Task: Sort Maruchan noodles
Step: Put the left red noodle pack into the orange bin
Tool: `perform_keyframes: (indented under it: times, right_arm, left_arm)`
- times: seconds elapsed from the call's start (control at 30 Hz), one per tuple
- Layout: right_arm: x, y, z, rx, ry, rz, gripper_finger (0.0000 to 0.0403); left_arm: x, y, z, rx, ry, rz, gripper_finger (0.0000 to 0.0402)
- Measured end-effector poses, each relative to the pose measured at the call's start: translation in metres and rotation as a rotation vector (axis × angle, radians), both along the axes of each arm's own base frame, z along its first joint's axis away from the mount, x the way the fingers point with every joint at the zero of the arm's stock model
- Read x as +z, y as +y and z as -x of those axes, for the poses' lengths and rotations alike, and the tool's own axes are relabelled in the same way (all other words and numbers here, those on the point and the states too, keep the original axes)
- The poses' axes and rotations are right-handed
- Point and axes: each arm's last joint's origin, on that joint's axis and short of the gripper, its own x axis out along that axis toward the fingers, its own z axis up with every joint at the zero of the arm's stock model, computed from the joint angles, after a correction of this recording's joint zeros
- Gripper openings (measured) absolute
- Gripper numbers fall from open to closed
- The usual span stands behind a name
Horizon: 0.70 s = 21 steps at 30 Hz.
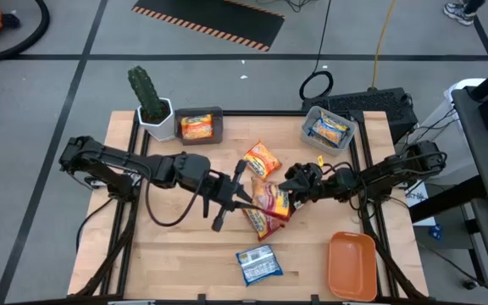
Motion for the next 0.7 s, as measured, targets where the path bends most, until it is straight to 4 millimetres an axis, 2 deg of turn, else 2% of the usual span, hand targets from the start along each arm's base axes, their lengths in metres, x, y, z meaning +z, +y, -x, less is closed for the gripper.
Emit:
perform_keyframes:
  times: [0.17,0.43,0.7]
  right_arm:
    - [0.0,-0.001,0.0,-0.016,-0.004,0.018,0.0209]
    - [0.0,-0.001,0.0,-0.027,-0.008,0.037,0.0162]
    - [-0.003,-0.001,-0.002,-0.037,0.02,0.055,0.0141]
  left_arm:
    - [-0.007,-0.009,0.003,-0.024,0.08,0.013,0.0003]
    - [-0.007,-0.017,0.005,-0.031,0.096,0.045,0.0003]
    - [-0.008,-0.017,0.006,0.033,0.154,0.161,0.0003]
